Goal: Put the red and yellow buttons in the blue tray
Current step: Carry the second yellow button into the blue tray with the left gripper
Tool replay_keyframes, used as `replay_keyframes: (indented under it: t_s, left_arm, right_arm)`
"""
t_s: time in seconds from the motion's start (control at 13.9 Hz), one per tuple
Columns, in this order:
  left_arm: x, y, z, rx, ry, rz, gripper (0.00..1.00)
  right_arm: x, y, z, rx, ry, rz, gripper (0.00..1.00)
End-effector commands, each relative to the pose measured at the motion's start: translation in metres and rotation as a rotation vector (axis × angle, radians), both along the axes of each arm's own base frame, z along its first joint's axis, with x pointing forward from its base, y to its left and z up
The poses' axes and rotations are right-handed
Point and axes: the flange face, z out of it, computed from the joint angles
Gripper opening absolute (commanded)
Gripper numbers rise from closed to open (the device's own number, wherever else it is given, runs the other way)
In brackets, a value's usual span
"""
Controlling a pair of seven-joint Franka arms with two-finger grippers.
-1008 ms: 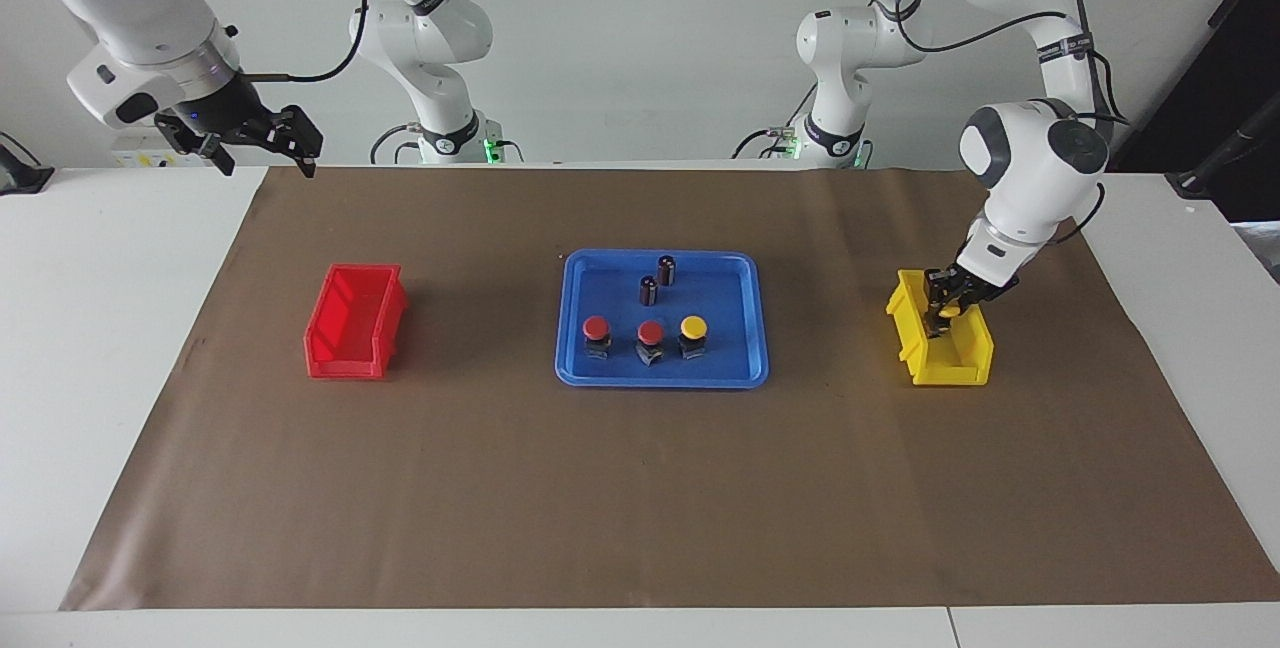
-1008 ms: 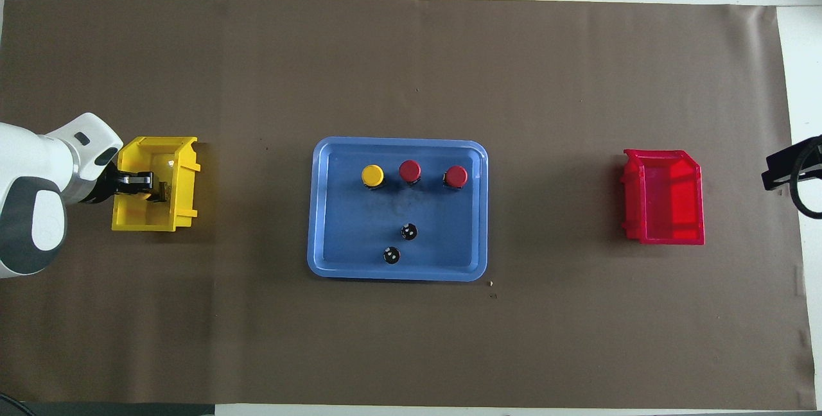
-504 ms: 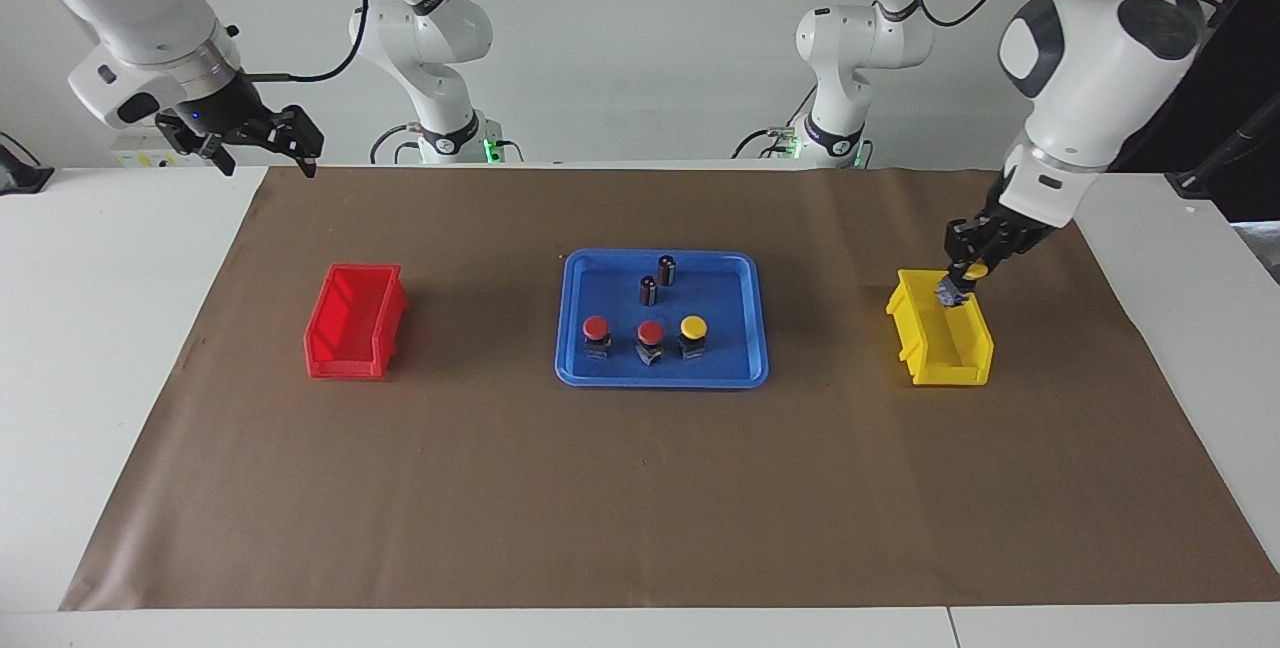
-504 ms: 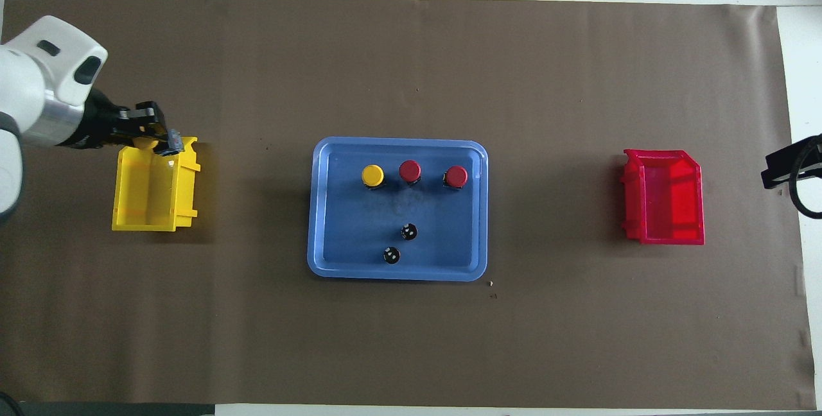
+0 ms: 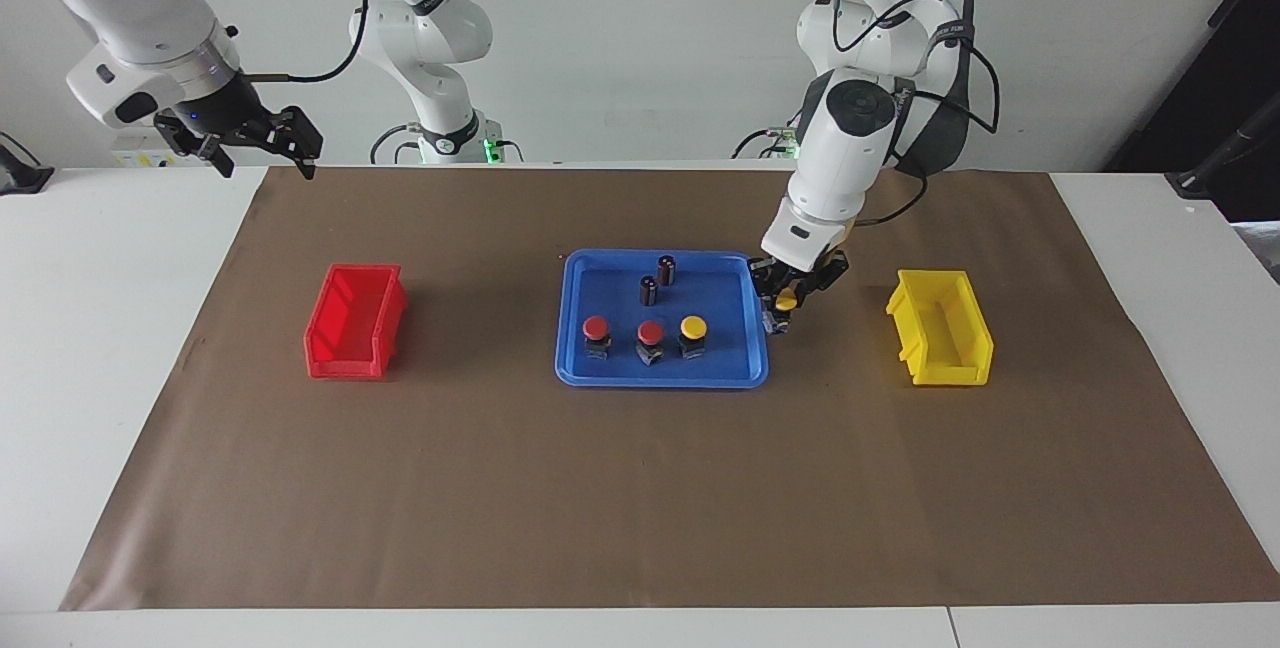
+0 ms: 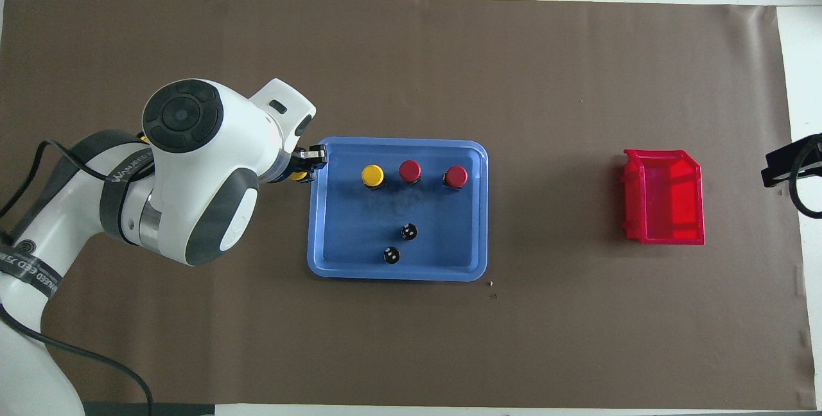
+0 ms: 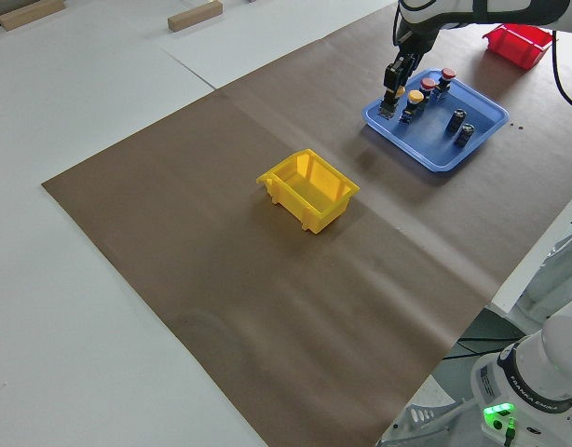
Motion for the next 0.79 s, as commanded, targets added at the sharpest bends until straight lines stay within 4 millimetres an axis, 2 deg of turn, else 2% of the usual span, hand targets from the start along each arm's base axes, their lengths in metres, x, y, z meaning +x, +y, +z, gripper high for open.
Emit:
replay_keyframes:
  t_s: [0.0, 0.07, 0.29, 0.65, 0.72]
  left_arm:
    - [-0.003, -0.019, -0.023, -0.028, -0.004, 0.024, 0.02]
    - [-0.006, -0.028, -0.029, -0.032, -0.010, 0.025, 0.02]
    - [-0.013, -0.036, -0.032, -0.031, -0.008, 0.011, 0.02]
    - [-0.016, -0.035, -0.048, -0.031, -0.012, 0.011, 0.04]
    - [-0.015, -0.034, -0.053, -0.026, -0.006, 0.011, 0.10]
  right_arm:
    - [-0.001, -0.004, -0.001, 0.014, -0.010, 0.030, 1.00]
    - [-0.001, -0.003, -0.001, 0.014, -0.008, 0.032, 1.00]
    - [-0.001, -0.003, -0.001, 0.014, -0.008, 0.032, 1.00]
    - [-0.001, -0.002, -0.001, 0.015, -0.010, 0.033, 1.00]
    - [-0.001, -0.002, -0.001, 0.014, -0.008, 0.033, 1.00]
